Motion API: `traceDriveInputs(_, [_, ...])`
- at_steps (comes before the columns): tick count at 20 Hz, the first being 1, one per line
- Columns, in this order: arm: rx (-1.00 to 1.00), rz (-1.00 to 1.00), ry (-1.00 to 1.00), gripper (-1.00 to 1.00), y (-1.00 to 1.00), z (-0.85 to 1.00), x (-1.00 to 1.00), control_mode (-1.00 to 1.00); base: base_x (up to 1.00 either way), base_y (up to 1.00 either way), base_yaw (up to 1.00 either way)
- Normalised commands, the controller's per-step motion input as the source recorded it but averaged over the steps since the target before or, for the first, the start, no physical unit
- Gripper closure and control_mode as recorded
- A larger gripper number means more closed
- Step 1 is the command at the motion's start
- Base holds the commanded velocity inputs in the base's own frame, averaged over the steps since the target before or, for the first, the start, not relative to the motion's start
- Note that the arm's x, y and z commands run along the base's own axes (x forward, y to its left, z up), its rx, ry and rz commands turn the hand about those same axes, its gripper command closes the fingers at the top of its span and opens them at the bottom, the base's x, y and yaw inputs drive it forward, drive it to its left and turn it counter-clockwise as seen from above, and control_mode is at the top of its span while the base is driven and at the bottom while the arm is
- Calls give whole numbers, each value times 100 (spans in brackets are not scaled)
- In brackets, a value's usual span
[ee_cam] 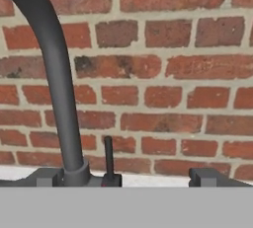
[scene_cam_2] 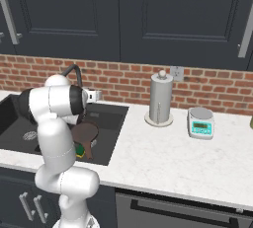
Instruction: Pick the pan and sponge and place them into the sink. Then turn on the water.
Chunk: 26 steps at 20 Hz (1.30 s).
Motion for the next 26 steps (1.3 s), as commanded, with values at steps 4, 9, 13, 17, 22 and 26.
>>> traceDriveInputs(4, [0, 0, -10, -100, 0, -33, 5, -100, 0, 0, 0])
traceDriveInputs(9, [0, 0, -10, -100, 0, -28, 5, -100, 0, 0, 0])
traceDriveInputs(13, [0, 0, -11, -100, 0, -30, 4, -100, 0, 0, 0])
traceDriveInputs(17, [0, 0, -11, -100, 0, -31, 1, -100, 0, 0, 0])
traceDriveInputs(22, [0, 0, -10, -100, 0, -35, 0, -100, 0, 0, 0])
traceDriveInputs(26, [0, 0, -7, -100, 0, -32, 0, -100, 0, 0, 0])
